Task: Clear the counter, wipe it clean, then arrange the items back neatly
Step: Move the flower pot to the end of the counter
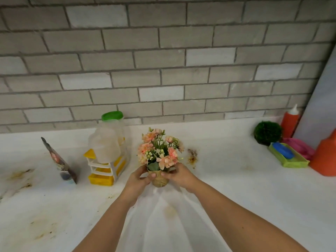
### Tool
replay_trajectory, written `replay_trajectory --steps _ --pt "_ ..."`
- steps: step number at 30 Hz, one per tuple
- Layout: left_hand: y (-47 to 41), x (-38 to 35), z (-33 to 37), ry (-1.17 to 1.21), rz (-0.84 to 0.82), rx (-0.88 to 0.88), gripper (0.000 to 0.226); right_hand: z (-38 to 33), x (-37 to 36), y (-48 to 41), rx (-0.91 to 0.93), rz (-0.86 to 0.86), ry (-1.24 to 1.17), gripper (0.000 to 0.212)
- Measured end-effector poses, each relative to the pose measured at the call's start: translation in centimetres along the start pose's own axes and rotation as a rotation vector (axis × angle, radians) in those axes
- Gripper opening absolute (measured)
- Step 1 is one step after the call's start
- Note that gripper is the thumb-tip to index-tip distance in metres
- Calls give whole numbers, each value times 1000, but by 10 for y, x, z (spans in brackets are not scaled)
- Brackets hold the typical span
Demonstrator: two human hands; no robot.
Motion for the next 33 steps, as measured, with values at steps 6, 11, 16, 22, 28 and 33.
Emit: replay_trajectory --steps 6,11,16,22,28,33 --pt "-17 -41 33 1 -105 -116 42 -5 51 10 45 134 -14 44" --pt "-26 -112 50 35 -240 -141 42 6 115 38 38 294 6 43" --pt "-22 -205 62 65 -393 -153 45 28 191 81 12 448 8 43" --pt "-11 -304 75 91 -504 -167 45 57 271 126 27 566 1 40" --pt "2 -398 76 72 -561 -161 46 88 344 174 49 626 -26 41" --pt "20 -473 77 59 -603 -169 53 113 398 219 46 621 -71 40"
Point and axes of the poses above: each hand's wrist, its own y-axis away from the middle knuckle, its own x-axis out of the back of the hand, z = x × y, the point moved 7 cm from there along -y, towards the middle knuckle, and after that the axes turned 4 degrees about x, right-handed, at the moved point
